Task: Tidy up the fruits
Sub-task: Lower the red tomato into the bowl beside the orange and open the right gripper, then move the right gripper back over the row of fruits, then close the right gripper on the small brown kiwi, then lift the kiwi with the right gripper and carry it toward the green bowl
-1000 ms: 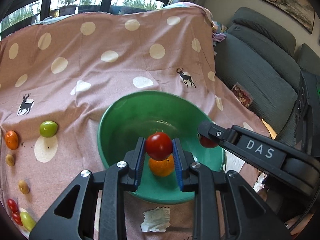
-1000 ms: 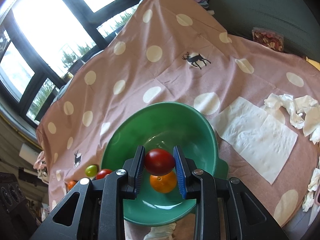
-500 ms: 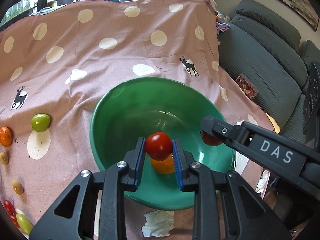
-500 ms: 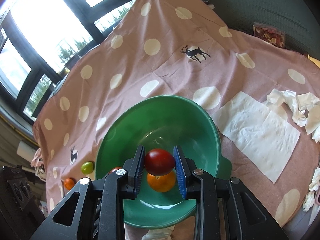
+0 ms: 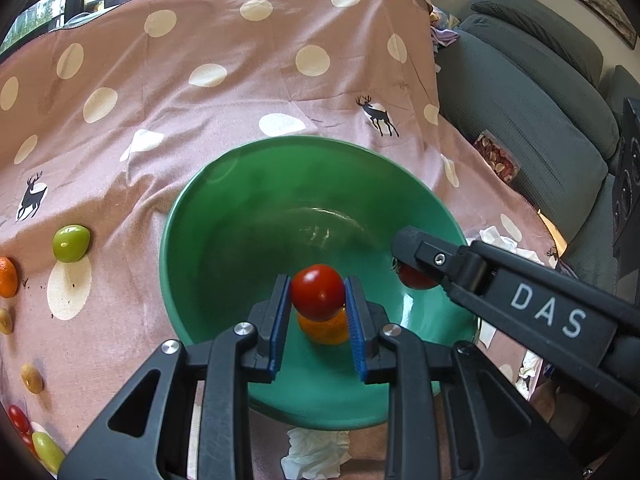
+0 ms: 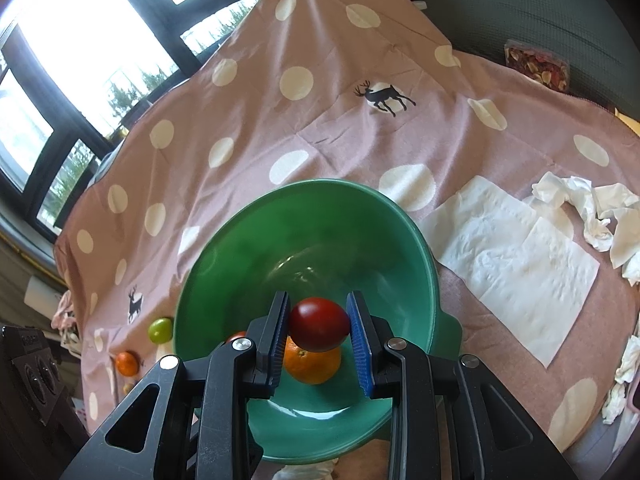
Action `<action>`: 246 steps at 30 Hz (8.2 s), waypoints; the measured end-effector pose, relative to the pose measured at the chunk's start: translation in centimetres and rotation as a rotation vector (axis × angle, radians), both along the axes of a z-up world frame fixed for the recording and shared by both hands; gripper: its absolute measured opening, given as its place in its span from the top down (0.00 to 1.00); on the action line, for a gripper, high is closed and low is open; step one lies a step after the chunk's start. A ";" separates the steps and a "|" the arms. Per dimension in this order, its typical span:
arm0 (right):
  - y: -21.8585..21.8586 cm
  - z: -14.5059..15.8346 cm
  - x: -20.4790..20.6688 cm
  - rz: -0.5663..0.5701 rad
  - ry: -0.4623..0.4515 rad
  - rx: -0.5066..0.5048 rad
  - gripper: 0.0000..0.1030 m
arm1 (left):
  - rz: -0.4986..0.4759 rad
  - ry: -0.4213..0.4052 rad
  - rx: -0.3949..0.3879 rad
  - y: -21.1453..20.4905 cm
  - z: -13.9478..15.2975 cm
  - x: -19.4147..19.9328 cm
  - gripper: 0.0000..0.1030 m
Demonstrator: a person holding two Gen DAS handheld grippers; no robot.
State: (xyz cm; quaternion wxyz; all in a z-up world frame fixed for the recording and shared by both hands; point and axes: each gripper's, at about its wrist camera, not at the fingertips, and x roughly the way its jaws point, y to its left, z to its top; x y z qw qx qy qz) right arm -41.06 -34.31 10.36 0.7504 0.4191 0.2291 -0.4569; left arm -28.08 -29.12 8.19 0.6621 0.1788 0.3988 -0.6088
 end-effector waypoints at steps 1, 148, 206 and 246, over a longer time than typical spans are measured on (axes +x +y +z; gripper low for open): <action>0.0 0.0 0.0 0.002 0.000 0.002 0.69 | 0.000 -0.002 0.004 -0.1 -0.1 0.0 0.74; 10.0 -4.8 21.4 0.675 0.079 0.132 0.73 | 0.665 0.149 0.168 13.4 -3.4 26.4 0.70; 8.7 -0.9 17.2 0.567 0.006 0.025 0.73 | 0.522 -0.009 -0.090 15.1 4.5 16.3 0.75; 6.0 3.9 7.6 0.257 -0.049 -0.161 0.73 | 0.251 -0.034 -0.162 11.2 6.4 7.3 0.75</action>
